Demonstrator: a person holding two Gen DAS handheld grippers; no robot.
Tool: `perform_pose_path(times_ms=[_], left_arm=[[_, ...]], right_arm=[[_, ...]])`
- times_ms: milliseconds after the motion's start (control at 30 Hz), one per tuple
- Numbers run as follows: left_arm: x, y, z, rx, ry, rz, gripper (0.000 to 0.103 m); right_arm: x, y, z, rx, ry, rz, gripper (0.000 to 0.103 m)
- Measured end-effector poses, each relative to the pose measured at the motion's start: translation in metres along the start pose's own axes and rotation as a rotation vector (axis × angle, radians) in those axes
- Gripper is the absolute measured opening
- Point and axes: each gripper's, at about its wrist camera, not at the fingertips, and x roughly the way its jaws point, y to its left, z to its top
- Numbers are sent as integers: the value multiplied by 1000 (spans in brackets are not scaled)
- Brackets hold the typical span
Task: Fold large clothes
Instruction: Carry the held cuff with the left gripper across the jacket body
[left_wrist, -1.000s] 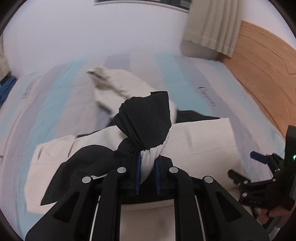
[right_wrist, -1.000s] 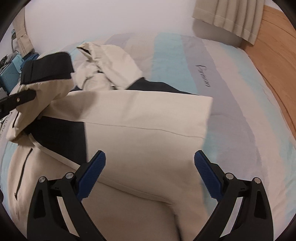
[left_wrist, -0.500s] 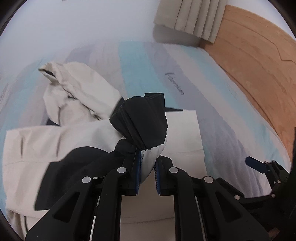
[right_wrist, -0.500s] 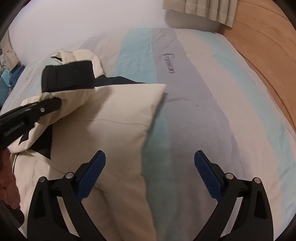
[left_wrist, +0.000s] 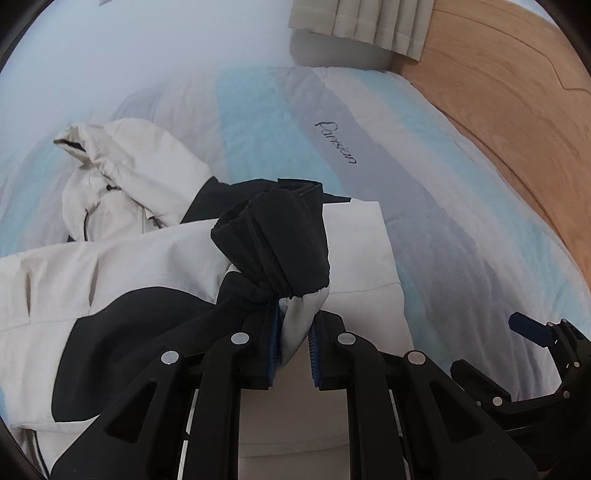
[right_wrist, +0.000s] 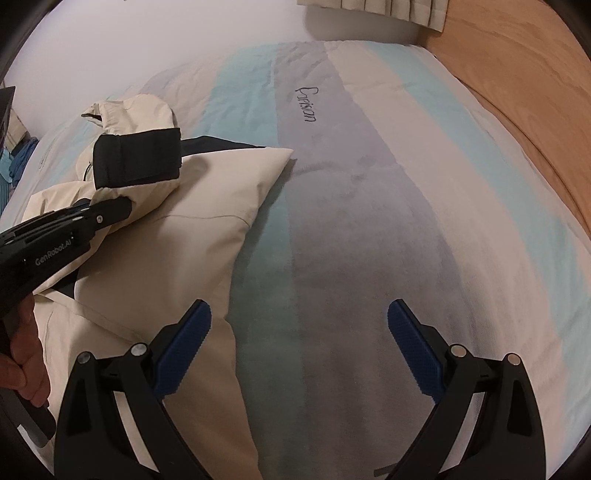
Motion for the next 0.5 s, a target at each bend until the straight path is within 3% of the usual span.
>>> perform_pose_path(times_ms=[167, 267, 367, 500], left_arm=[[-7, -6, 2, 23, -20, 0, 13], [-12, -12, 2, 38, -26, 10, 19], [-25, -13, -1, 13, -68, -54, 65], [-28, -24, -3, 32, -72, -98, 65]], right_arm=[[0, -5, -2, 6, 3, -1, 93], [0, -7, -6, 10, 7, -3, 93], [0, -8, -8, 10, 12, -1, 93], [-1, -8, -8, 9, 10, 0, 93]])
